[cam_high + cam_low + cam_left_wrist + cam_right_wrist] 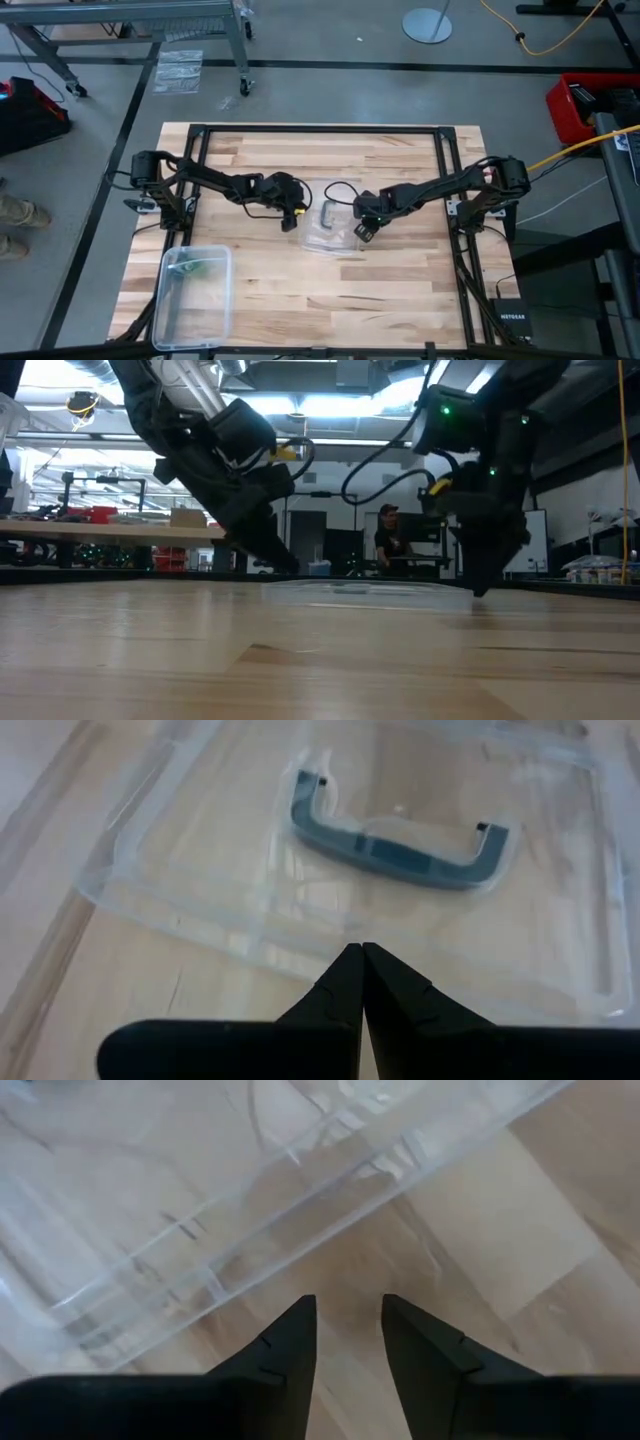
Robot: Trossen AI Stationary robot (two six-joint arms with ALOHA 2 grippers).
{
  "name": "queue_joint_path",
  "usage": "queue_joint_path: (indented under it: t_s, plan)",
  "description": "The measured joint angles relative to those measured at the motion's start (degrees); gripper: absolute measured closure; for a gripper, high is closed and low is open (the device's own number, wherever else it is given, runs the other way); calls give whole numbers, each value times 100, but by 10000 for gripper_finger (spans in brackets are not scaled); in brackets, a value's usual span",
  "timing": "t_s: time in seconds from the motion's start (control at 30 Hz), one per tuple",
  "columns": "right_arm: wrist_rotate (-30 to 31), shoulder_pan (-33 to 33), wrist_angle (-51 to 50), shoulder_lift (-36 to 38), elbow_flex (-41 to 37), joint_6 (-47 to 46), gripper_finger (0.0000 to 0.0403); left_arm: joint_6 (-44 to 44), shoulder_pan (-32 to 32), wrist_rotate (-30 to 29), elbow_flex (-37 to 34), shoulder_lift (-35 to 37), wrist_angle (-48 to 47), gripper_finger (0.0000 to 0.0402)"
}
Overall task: Roll bandage
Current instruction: Put the transparent lid on the transparent bin
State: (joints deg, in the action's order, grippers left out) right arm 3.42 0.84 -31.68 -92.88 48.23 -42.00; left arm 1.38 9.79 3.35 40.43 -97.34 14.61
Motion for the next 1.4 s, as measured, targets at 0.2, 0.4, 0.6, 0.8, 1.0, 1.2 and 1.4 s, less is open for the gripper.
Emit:
queue_joint_path:
  t_s: [0.2, 0.4, 0.6, 0.8, 1.0, 1.2, 1.4]
  plan:
    - [5, 0, 403, 13, -236, -384, 281, 16, 45, -17, 13, 18, -444, 399]
    - [2, 0, 953, -1, -279, -425, 281, 40, 38, -17, 15, 22, -576, 399]
    - [18, 4, 1176, -30, -282, -424, 281, 176, 39, -22, 15, 26, -648, 399]
    - [46, 4, 1828, -331, -251, -441, 281, 374, -60, 18, -5, 4, -701, 399]
    - [116, 4, 2204, -403, -249, -604, 281, 423, -209, 2, 2, 13, -918, 399]
    - [106, 4, 2499, -436, -201, -605, 281, 462, -266, 29, -2, 14, -1039, 399]
    - [-88, -4, 3686, -424, -154, -588, 281, 469, -275, 97, 1, -7, -917, 399]
